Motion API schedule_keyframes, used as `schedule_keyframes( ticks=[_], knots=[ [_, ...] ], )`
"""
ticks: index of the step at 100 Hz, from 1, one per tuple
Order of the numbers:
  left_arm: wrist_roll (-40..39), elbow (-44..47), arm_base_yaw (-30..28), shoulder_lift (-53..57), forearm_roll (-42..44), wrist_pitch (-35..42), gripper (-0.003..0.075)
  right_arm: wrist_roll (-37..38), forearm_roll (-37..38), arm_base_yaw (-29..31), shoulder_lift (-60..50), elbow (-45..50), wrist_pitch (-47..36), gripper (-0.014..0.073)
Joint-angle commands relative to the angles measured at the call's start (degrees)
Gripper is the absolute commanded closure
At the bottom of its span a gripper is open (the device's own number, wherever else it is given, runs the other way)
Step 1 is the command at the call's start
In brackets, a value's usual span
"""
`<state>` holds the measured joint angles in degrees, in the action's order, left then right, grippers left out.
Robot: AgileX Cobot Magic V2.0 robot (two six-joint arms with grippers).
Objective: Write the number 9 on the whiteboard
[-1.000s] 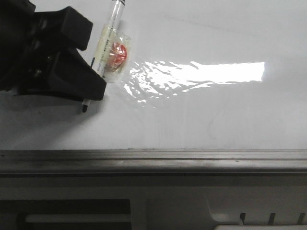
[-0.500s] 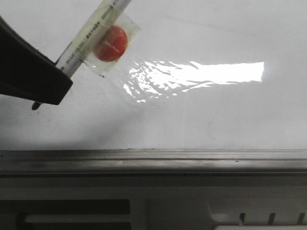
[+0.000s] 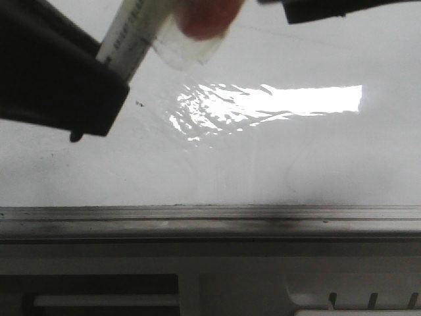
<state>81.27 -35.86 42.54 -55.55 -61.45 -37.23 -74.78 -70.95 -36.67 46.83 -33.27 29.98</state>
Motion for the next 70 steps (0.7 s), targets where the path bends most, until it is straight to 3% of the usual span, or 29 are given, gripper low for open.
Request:
schedule_keyframes(
  ticks=[1, 13, 39, 59, 70],
  knots=[
    [0.4, -0.6, 0.1, 0.4, -3.3, -0.6, 0.0740, -5.9, -8.1, -0.2, 0.2, -2.1, -1.4, 0.0149],
    [0.4, 1.2, 0.1, -0.2, -4.2, -1.5, 0.0740, -9.6, -12.6, -0.2, 0.2, -2.1, -0.9, 0.0149],
    [13.1, 1.3, 0.1, -2.8, -18.5, -5.9, 0.0740, -9.6, -12.7, -0.2, 4.1, -2.1, 3.1, 0.0149],
    [15.0, 1.3, 0.1, -3.0, -21.1, -6.7, 0.0740, -9.6, -13.5, -0.2, 6.4, -2.1, 4.1, 0.0153],
    [15.0, 1.3, 0.1, -3.0, -21.1, -6.9, 0.0740, -9.6, -15.8, -0.2, 6.4, -2.1, 4.1, 0.0242]
  ],
)
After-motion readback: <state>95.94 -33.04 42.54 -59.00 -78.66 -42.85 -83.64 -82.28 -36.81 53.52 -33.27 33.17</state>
